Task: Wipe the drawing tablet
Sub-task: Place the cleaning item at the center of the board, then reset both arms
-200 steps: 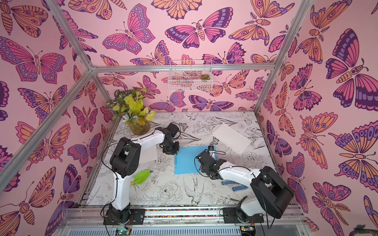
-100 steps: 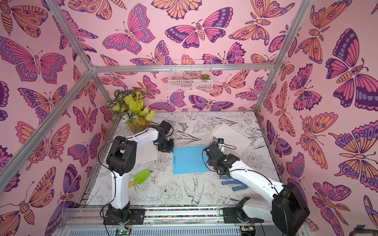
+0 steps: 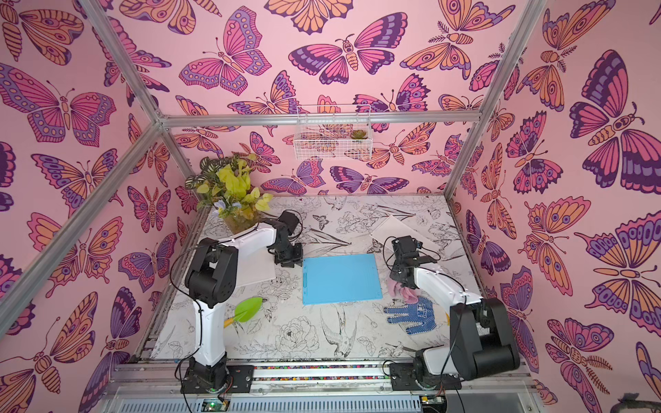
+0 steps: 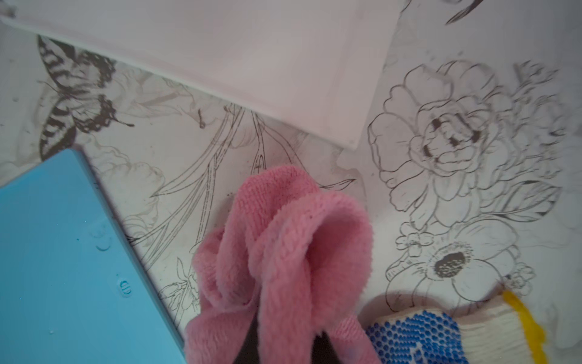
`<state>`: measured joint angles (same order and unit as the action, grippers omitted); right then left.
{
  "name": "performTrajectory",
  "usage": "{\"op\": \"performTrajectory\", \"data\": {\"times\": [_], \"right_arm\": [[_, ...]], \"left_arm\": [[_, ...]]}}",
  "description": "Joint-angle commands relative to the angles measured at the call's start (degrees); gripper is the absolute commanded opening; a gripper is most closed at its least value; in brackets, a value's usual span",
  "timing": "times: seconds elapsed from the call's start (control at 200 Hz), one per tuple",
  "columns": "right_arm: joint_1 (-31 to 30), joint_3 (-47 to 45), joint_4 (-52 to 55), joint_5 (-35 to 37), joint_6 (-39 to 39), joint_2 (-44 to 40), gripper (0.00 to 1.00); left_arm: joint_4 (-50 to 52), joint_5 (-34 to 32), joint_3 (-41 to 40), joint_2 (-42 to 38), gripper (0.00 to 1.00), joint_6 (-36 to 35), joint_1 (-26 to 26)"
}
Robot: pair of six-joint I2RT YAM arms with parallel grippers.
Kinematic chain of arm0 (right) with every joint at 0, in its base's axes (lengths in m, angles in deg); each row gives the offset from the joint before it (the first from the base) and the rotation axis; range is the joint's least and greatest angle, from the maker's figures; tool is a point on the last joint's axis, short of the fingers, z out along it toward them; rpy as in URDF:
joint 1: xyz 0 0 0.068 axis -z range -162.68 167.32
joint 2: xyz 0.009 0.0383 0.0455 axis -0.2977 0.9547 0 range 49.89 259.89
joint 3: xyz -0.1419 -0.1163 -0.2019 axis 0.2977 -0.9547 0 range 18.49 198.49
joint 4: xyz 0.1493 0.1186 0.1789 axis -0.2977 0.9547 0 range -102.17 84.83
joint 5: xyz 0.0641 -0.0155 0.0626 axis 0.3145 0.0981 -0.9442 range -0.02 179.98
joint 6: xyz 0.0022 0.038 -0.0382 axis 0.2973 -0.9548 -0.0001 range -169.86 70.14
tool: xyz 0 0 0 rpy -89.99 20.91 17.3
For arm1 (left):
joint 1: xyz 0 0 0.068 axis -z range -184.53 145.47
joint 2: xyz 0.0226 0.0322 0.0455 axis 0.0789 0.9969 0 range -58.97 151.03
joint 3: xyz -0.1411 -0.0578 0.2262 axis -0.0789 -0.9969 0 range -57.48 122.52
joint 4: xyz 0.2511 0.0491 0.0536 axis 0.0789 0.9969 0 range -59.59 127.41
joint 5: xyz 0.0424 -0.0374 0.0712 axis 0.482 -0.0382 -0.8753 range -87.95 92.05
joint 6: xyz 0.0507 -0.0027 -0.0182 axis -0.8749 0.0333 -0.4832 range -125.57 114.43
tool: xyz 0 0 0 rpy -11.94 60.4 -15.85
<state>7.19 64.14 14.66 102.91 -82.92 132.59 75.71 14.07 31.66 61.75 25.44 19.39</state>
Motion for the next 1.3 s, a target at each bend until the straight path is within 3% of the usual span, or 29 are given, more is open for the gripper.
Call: {"op": "performTrajectory", "data": {"times": [0.0, 0.19, 0.245, 0.381, 0.461, 0.471, 0.486, 0.511, 0.596, 0.691, 0.896, 1.006, 1.061, 1.157, 1.292], "right_arm": [[0.97, 3.31, 0.86, -6.13, 0.94, 2.28, 0.36], [0.99, 7.88, 9.24, 1.68, -2.62, -3.41, 0.71], [0.95, 9.89, 12.23, 3.74, -3.38, -5.46, 1.00], [0.95, 14.57, 17.46, 9.60, -4.10, -10.71, 0.99], [0.95, 15.78, 15.88, 11.17, -1.68, -14.82, 0.99], [0.94, 15.79, 15.42, 11.05, -1.07, -15.32, 0.99], [0.98, 15.72, 14.58, 10.99, -0.27, -16.27, 0.99], [0.87, 15.36, 13.14, 10.90, 0.89, -17.62, 0.99], [0.86, 12.10, 6.42, 11.01, 5.65, -22.62, 0.99], [0.96, 6.95, 2.96, 17.13, 4.66, -27.43, 0.99], [1.08, -10.93, -13.57, 18.67, 15.45, -37.22, 0.99], [1.08, -16.92, -22.49, 18.34, 20.57, -35.82, 0.99], [1.08, -17.98, -25.69, 18.27, 22.47, -32.76, 0.99], [1.49, -19.97, -34.21, 17.21, 25.63, -25.52, 0.99], [2.94, -20.33, -42.96, 14.97, 27.08, -14.57, 0.99]], "left_arm": [[2.38, 0.04, 0.37, -4.02, 0.41, 2.12, 0.25], [2.22, 1.89, 0.64, -11.31, 0.47, 4.30, 0.00], [2.24, 2.37, 0.35, -13.88, 0.48, 5.03, -0.34], [2.00, 1.85, -1.64, -22.04, 0.59, 6.32, -2.11], [1.17, 0.93, -4.07, -27.65, 0.72, 7.19, -3.94], [0.99, 0.81, -4.48, -28.42, 0.76, 7.35, -4.16], [0.60, 0.81, -5.14, -29.54, 0.95, 7.54, -4.71], [-0.05, 0.63, -6.36, -31.45, 1.00, 7.77, -5.51], [0.36, -1.75, -9.35, -37.23, 1.00, 7.39, -8.33], [3.22, -8.85, -12.52, -41.77, 1.00, 5.89, -10.21], [3.75, -37.42, -25.31, -52.47, 1.00, 10.63, -11.52], [-2.00, -48.75, -35.30, -56.08, 1.00, 7.25, -11.19], [-9.50, -53.71, -41.07, -57.60, 1.00, 1.13, -11.24], [-25.60, -55.32, -50.02, -59.30, 1.00, -9.85, -12.15], [-46.07, -47.03, -59.23, -56.57, 1.00, -17.62, -14.85]]}}
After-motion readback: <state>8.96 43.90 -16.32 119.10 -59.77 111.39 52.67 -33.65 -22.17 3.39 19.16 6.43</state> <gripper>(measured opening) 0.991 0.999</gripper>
